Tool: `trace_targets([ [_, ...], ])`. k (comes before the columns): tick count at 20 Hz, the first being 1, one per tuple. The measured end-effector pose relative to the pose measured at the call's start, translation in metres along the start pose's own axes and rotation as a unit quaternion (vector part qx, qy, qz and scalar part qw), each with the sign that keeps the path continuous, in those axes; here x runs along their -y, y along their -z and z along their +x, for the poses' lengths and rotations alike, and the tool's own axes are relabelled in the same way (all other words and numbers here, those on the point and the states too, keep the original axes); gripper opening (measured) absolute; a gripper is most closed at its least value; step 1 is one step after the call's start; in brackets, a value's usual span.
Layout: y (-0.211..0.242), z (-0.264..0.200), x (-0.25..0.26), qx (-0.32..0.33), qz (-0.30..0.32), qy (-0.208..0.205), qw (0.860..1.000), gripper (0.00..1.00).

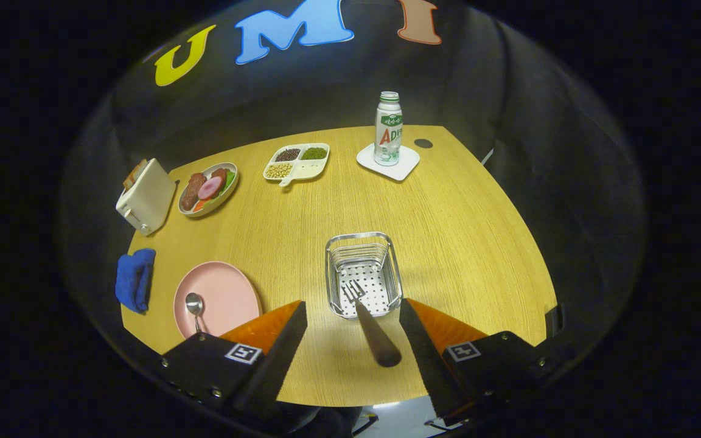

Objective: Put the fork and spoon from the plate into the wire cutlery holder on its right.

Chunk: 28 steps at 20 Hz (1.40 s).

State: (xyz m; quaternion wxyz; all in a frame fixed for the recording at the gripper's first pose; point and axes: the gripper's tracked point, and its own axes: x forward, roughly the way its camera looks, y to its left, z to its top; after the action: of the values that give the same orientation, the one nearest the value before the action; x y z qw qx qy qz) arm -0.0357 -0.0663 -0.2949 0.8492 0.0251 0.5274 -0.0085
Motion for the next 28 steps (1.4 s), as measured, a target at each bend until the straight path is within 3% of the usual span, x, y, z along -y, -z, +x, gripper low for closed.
trace_targets([
  [11, -0.027, -0.02, -0.016, 0.058, -0.018, -0.005, 0.998, 0.98],
  [28, -0.001, -0.009, -0.159, 0.034, -0.1, -0.107, 0.989, 0.98],
])
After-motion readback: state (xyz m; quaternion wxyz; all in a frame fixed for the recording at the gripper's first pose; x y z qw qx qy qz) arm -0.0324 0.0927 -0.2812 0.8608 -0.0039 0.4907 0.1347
